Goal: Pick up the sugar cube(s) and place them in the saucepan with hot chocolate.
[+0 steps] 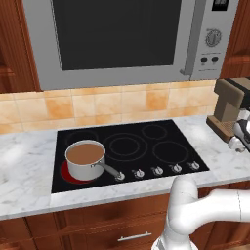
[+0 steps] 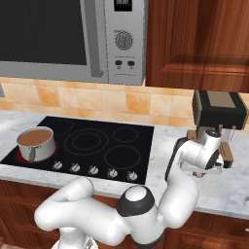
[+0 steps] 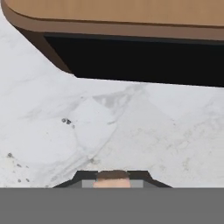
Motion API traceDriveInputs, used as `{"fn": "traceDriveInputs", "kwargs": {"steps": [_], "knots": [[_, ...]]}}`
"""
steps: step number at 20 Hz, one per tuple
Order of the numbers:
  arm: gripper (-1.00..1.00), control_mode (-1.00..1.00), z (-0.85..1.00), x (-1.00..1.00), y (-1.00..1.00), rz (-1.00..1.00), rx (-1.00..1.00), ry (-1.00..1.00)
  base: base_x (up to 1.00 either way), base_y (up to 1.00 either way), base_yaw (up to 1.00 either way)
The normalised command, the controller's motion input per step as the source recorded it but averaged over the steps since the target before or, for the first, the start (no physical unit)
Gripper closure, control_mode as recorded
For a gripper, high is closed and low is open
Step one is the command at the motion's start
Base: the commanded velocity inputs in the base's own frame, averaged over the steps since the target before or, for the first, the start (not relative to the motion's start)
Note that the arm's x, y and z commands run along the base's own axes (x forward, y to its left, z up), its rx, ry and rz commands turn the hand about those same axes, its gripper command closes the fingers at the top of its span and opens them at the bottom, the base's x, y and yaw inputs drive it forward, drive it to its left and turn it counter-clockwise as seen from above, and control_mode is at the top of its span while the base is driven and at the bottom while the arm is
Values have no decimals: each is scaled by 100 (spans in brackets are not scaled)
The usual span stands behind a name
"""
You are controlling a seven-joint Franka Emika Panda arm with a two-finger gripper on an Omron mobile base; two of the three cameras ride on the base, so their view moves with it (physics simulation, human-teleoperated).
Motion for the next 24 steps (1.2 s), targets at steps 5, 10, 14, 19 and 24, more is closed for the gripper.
{"fn": "traceDriveInputs", "kwargs": {"steps": [5,10,14,19,24], "knots": [[100,-100,-1,-1,0,0,0,0,0,0,0],[100,-100,-1,-4,0,0,0,-1,0,0,0],[100,-100,37,-58,0,-1,1,-18,0,0,0],[100,-100,68,-86,21,-1,2,-26,0,0,0],[100,-100,85,-87,53,0,1,-23,0,0,0]]}}
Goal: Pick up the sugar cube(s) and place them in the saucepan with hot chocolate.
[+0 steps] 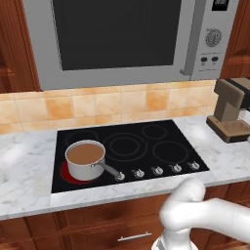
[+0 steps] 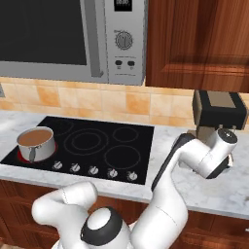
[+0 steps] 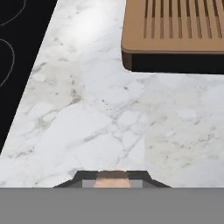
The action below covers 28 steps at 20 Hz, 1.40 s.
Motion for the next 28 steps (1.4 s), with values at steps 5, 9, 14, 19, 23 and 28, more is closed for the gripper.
{"fn": "traceDriveInputs", "kwargs": {"steps": [5,9,14,19,23,28], "knots": [[100,-100,84,-76,83,0,0,-23,0,0,0],[100,-100,77,-55,97,-5,0,-16,0,0,0],[100,-100,74,-54,100,-11,-1,-9,0,0,0],[100,-100,60,-21,100,-10,-8,-1,0,0,0],[100,-100,36,-1,100,-7,-10,0,0,0,0],[100,-100,17,9,100,-1,-13,2,0,0,0]]}}
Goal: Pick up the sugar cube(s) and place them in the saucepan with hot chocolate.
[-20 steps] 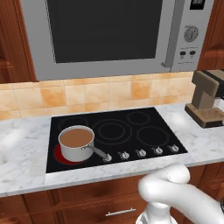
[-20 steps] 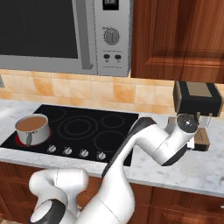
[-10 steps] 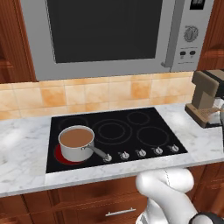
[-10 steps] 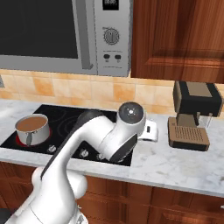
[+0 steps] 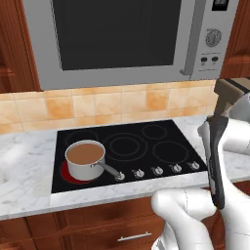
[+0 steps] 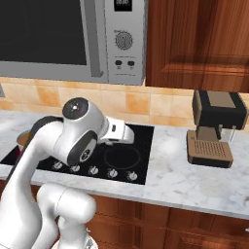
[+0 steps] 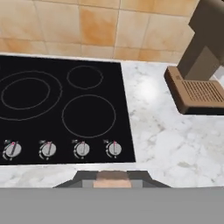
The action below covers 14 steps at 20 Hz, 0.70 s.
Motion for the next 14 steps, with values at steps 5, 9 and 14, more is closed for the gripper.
{"fn": "traceDriveInputs", "kwargs": {"steps": [5,9,14], "knots": [[100,-100,15,20,100,12,-8,14,0,0,0],[100,-100,1,25,95,27,0,20,0,0,0],[100,-100,0,31,73,37,0,36,0,0,0]]}}
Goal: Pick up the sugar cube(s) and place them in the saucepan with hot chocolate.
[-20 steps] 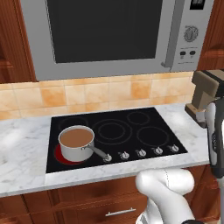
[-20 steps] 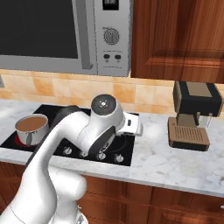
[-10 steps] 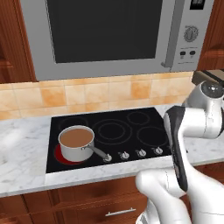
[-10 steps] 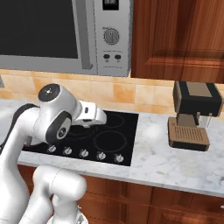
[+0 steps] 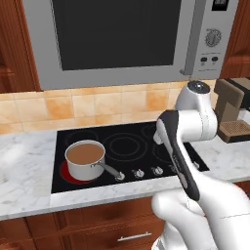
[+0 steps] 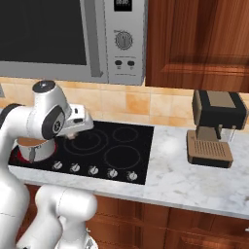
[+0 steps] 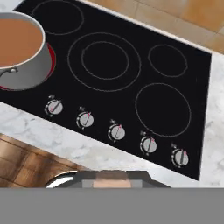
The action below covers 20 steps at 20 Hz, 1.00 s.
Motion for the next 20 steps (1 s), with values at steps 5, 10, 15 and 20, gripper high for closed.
{"fn": "traceDriveInputs", "kwargs": {"steps": [5,10,15,20], "knots": [[100,-100,0,29,91,24,-9,54,0,0,0],[100,-100,-16,44,96,17,-5,47,0,0,0],[100,-100,-47,56,73,10,0,24,0,0,0],[100,-100,-46,42,60,3,0,9,0,0,0]]}}
